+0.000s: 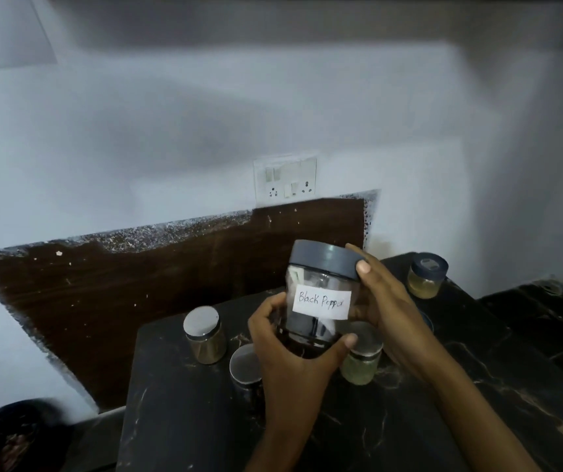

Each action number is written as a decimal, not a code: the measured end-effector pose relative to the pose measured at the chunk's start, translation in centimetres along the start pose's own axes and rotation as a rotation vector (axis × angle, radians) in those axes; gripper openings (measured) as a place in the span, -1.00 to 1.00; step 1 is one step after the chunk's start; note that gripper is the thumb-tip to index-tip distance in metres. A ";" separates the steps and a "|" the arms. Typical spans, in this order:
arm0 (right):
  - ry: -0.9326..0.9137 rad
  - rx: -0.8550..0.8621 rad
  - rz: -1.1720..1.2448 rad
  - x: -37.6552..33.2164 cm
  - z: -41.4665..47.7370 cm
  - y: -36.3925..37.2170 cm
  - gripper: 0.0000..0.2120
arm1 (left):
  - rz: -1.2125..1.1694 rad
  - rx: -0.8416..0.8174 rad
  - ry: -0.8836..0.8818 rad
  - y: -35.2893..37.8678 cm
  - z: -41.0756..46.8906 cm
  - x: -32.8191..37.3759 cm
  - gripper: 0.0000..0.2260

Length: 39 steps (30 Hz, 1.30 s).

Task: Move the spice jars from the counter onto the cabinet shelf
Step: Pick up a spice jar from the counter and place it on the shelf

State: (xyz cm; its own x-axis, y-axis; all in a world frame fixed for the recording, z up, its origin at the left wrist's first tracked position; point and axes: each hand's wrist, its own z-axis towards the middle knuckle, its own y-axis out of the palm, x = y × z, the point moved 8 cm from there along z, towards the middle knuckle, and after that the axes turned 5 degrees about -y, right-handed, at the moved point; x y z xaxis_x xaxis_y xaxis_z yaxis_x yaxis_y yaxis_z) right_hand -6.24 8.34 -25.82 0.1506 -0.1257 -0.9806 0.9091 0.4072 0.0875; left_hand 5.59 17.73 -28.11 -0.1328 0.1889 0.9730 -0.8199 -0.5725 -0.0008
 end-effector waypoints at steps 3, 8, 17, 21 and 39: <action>-0.085 0.011 -0.011 -3.0 1.7 0.8 -0.45 | -0.018 0.034 0.083 -0.2 2.2 2.8 -0.21; -0.240 0.018 0.061 -10.0 5.1 2.3 -0.55 | -0.036 0.088 0.247 -0.6 6.7 8.9 -0.22; -0.530 -0.057 -0.078 -23.1 9.4 5.6 -0.60 | -0.027 0.184 0.570 -1.8 13.0 20.3 -0.26; -0.614 -0.118 -0.131 -27.5 11.2 8.1 -0.51 | 0.011 0.270 0.646 -2.9 15.6 24.6 -0.23; -0.736 -0.065 -0.206 -37.4 24.2 14.0 -0.37 | 0.977 0.423 0.724 -10.1 28.4 30.9 -0.19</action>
State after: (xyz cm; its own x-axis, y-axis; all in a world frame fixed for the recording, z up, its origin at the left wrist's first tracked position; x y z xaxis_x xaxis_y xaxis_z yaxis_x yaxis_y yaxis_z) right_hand 10.24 -3.11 16.33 0.2211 -0.7653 -0.6045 0.9257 0.3597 -0.1167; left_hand 25.54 6.69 8.55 -0.9545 -0.1380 0.2643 0.0094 -0.8998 -0.4361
